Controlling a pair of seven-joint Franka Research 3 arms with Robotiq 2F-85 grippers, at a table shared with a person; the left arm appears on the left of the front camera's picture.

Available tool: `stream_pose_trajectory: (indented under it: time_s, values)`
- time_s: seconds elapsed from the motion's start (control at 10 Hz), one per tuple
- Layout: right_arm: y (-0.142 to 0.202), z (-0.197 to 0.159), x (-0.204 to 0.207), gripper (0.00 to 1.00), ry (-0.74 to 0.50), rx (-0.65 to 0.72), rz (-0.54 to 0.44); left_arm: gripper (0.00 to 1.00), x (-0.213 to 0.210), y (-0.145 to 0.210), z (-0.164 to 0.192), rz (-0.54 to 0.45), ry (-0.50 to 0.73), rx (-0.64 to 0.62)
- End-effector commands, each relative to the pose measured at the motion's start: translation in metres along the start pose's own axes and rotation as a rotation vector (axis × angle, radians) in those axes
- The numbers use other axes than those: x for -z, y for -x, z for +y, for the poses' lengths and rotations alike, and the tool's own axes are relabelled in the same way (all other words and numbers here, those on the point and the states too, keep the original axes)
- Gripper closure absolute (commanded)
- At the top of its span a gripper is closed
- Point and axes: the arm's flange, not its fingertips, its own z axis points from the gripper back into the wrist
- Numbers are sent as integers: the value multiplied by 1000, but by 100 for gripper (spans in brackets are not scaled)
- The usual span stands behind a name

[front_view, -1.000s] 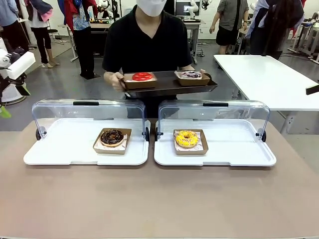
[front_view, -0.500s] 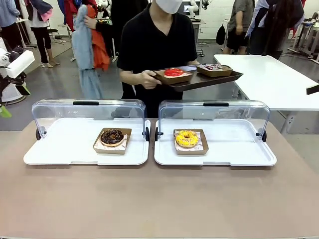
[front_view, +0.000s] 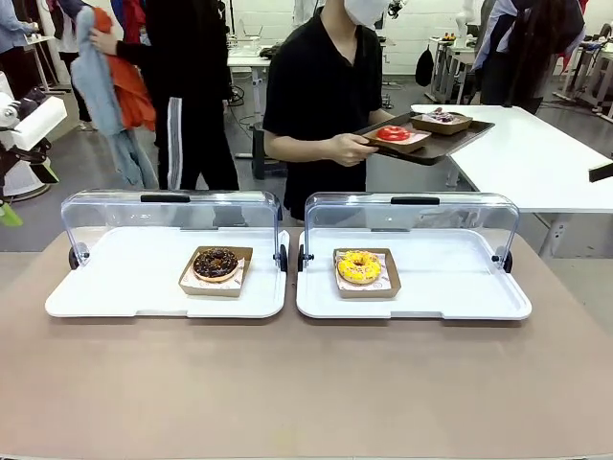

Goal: Provide the desired donut to the person.
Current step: Place the picked Paper togo box onto the Handle tray extended by the person.

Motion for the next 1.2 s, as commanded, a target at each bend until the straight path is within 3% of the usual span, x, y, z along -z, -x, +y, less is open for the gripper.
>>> stream_pose_trajectory:
  time_s: [0.0,0.4,0.5,0.7,0.9,1.1]
  values:
    - [0,0,0,0,2,-1,-1,0,0,0,0,11,1,6]
    - [0,0,0,0,2,-1,-1,0,0,0,0,0,0,0]
    - [0,0,0,0,2,-1,-1,0,-24,23,12,-239,18,-60]
    - [0,0,0,0,2,-1,-1,0,-38,68,17,-584,77,-137]
    - [0,0,0,0,2,-1,-1,0,-41,115,20,-909,149,-118]
    - [0,0,0,0,2,-1,-1,0,-19,165,11,-1017,172,-190]
